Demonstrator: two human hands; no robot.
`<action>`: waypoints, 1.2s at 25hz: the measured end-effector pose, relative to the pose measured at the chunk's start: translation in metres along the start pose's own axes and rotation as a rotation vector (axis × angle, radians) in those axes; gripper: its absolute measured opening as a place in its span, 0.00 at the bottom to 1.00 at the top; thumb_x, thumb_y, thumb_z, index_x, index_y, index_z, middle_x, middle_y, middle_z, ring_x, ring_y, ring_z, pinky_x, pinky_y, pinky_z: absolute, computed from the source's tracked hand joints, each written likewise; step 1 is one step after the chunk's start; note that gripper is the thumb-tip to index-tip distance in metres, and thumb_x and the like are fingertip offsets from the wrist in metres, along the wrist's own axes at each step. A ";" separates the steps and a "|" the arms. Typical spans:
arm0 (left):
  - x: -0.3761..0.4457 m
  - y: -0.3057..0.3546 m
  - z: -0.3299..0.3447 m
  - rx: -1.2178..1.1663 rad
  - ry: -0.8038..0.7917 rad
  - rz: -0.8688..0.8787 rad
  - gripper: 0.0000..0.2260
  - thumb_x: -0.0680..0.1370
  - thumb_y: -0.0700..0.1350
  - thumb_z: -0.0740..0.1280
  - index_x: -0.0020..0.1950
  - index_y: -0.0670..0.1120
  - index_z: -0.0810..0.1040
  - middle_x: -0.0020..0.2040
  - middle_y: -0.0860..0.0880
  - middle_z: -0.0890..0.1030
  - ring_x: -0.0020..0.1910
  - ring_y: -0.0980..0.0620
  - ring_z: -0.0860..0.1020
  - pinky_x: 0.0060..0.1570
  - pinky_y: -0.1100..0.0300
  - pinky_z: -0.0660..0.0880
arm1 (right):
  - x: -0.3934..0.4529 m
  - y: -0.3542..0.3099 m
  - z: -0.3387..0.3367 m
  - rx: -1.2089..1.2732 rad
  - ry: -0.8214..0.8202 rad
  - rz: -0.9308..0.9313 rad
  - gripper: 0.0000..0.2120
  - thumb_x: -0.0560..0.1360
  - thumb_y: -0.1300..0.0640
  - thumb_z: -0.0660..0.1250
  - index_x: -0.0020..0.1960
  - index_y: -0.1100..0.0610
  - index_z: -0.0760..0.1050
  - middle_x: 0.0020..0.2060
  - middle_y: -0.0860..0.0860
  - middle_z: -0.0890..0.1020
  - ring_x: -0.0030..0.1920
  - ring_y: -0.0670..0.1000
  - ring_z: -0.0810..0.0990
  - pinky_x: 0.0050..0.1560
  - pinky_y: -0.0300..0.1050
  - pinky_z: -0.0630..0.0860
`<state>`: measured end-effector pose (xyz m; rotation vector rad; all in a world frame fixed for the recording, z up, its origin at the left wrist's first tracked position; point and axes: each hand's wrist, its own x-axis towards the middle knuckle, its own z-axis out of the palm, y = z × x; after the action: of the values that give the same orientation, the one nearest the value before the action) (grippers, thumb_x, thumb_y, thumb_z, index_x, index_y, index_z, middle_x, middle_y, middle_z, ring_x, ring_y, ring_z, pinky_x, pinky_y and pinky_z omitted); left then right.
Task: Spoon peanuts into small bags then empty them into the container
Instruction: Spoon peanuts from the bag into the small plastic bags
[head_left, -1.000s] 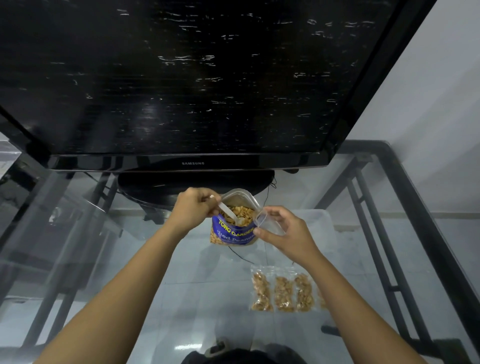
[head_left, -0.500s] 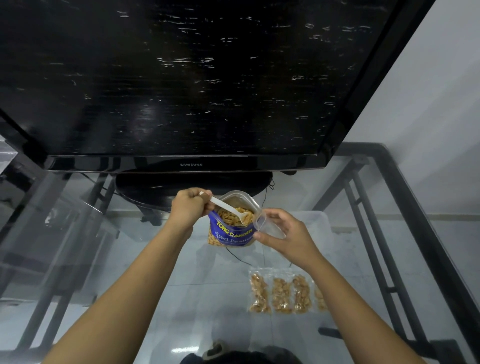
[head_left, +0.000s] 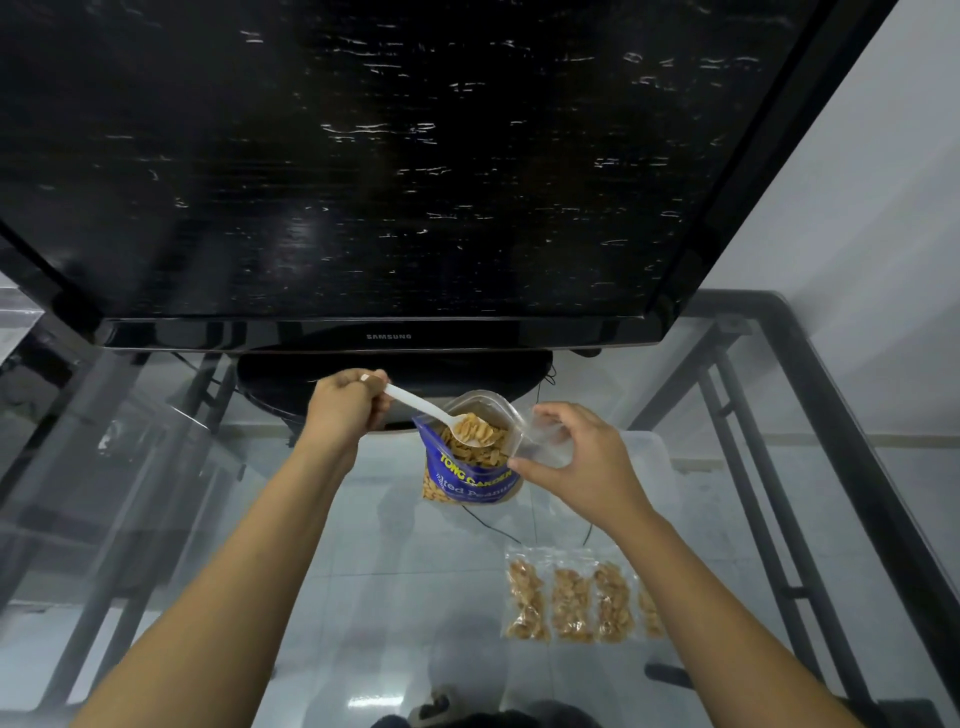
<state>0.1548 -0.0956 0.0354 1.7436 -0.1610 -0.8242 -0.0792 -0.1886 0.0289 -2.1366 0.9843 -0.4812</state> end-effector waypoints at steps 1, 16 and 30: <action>-0.001 0.006 -0.003 -0.021 0.000 0.019 0.08 0.78 0.40 0.63 0.39 0.42 0.76 0.31 0.47 0.74 0.30 0.54 0.71 0.28 0.65 0.69 | 0.002 -0.002 0.002 -0.020 -0.001 -0.005 0.26 0.63 0.46 0.76 0.58 0.51 0.74 0.50 0.44 0.77 0.46 0.41 0.74 0.47 0.32 0.70; -0.072 0.077 0.007 0.468 0.001 0.964 0.05 0.77 0.47 0.65 0.42 0.50 0.79 0.31 0.48 0.80 0.32 0.51 0.77 0.34 0.63 0.71 | 0.009 -0.034 0.028 0.427 0.151 0.111 0.19 0.65 0.51 0.77 0.53 0.48 0.74 0.44 0.43 0.80 0.44 0.39 0.78 0.42 0.29 0.73; -0.024 -0.010 0.041 0.586 -0.101 0.484 0.07 0.77 0.41 0.63 0.45 0.42 0.81 0.36 0.43 0.84 0.38 0.46 0.82 0.44 0.53 0.80 | -0.004 0.000 0.017 0.533 0.091 0.249 0.17 0.66 0.46 0.74 0.52 0.41 0.72 0.50 0.46 0.82 0.52 0.44 0.80 0.49 0.42 0.78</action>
<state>0.1094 -0.1121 0.0326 2.0730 -0.9314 -0.5283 -0.0721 -0.1781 0.0175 -1.5094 1.0195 -0.6383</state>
